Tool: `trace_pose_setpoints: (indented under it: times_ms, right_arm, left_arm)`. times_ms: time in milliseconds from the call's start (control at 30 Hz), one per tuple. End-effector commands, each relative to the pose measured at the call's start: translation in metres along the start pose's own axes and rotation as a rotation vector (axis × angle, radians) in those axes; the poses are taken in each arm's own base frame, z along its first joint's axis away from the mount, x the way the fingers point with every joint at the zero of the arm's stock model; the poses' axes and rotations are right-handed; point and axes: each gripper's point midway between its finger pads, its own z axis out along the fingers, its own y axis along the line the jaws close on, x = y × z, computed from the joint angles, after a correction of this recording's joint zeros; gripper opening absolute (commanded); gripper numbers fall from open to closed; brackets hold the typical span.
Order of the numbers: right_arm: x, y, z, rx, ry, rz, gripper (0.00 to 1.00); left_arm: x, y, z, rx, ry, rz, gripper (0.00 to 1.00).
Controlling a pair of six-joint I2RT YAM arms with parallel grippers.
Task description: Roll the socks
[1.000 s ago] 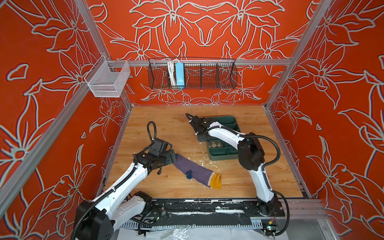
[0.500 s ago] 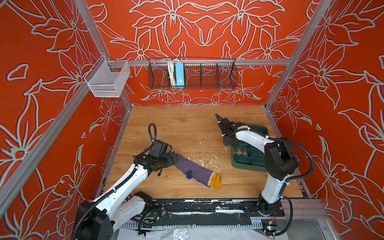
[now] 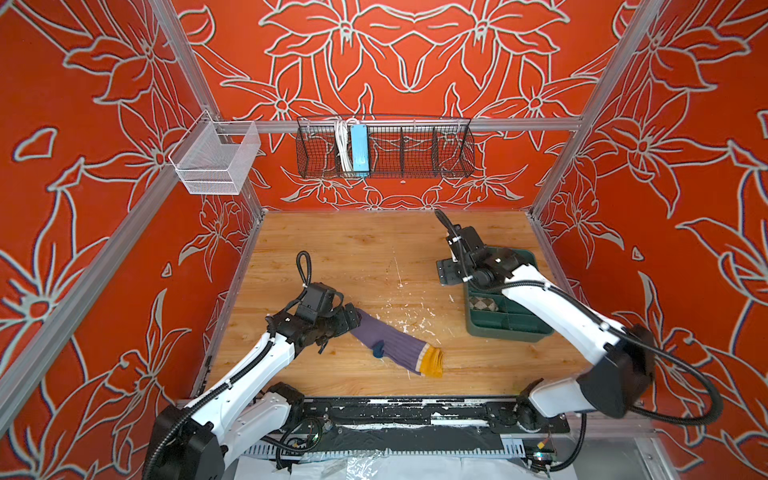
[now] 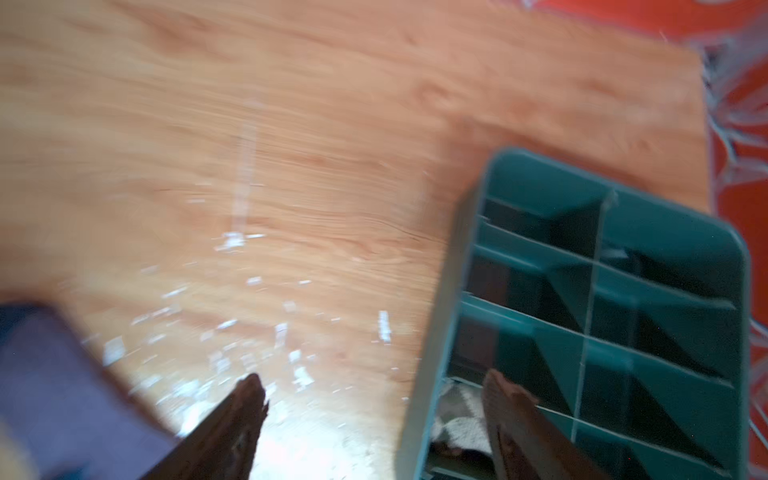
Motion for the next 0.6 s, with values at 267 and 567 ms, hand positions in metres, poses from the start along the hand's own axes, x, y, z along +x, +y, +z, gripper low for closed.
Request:
trace_pose_setpoints:
  times_ms: [267,567]
  right_arm:
    - [0.137,0.062,0.016,-0.156,0.258,-0.114,0.83]
    - [0.187,0.054,0.035,-0.052,0.351,-0.101,0.85]
  left_arm:
    - [-0.008,-0.019,0.032,0.17,-0.036,-0.161,0.98]
    - [0.001,-0.003,0.065,0.087,0.033,-0.222,0.98]
